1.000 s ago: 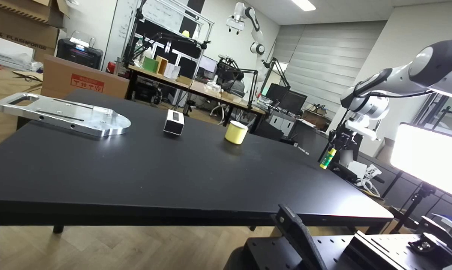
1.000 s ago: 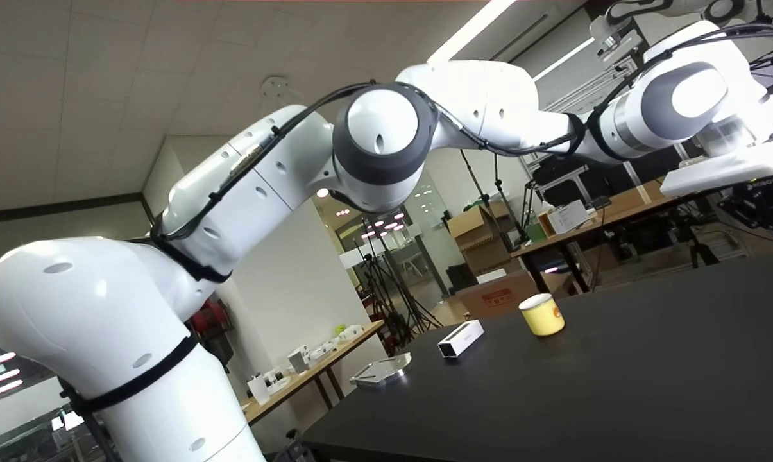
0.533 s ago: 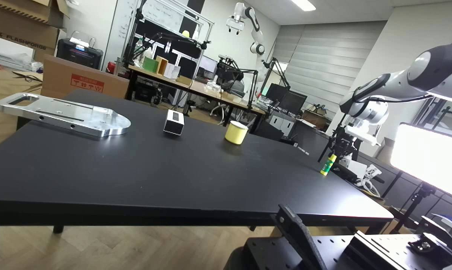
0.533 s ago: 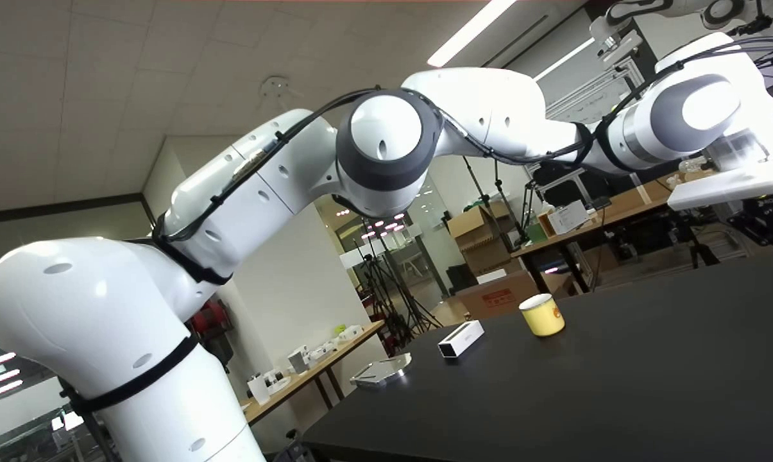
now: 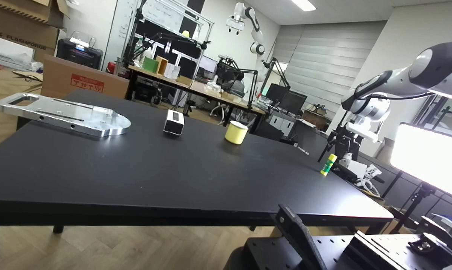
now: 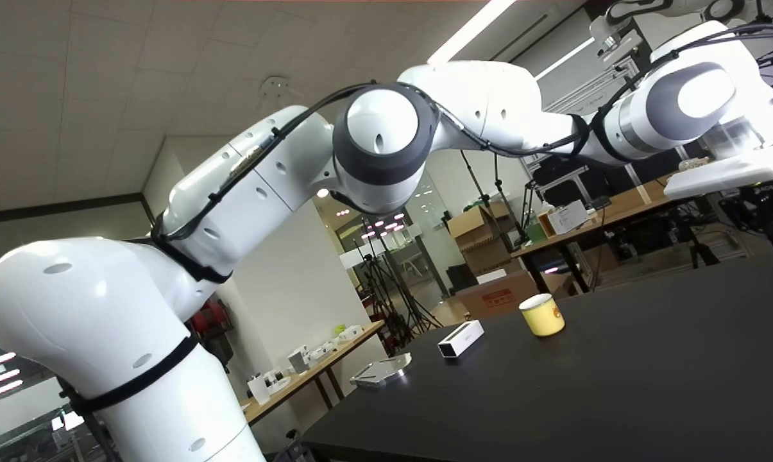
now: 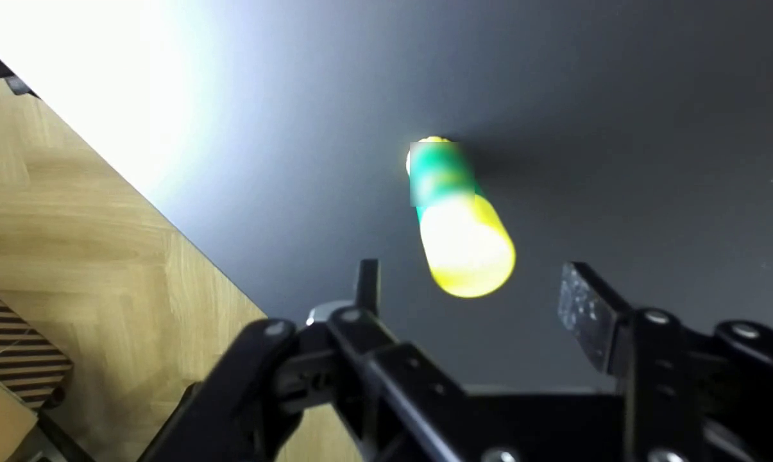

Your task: Pick up the glue stick from the yellow cup and put it on the table.

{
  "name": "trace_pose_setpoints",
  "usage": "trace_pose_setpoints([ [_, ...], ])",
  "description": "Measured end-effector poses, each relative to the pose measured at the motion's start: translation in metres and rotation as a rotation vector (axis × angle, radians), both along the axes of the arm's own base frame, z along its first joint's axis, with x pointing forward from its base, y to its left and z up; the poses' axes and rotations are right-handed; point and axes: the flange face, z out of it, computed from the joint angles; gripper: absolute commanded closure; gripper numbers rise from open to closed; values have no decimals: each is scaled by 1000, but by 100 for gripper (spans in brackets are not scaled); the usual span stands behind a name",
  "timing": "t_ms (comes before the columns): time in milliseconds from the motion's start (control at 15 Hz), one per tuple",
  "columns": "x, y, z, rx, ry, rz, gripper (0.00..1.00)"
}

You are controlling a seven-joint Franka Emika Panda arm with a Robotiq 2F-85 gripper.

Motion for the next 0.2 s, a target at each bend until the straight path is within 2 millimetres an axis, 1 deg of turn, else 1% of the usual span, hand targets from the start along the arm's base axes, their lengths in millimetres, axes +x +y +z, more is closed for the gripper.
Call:
trace_pose_setpoints([
  [67,2,-1,10,-7,-10,1,0],
  [133,5,-1,23,-14,-21,3,7],
  [200,7,-1,35,-19,-30,4,1],
])
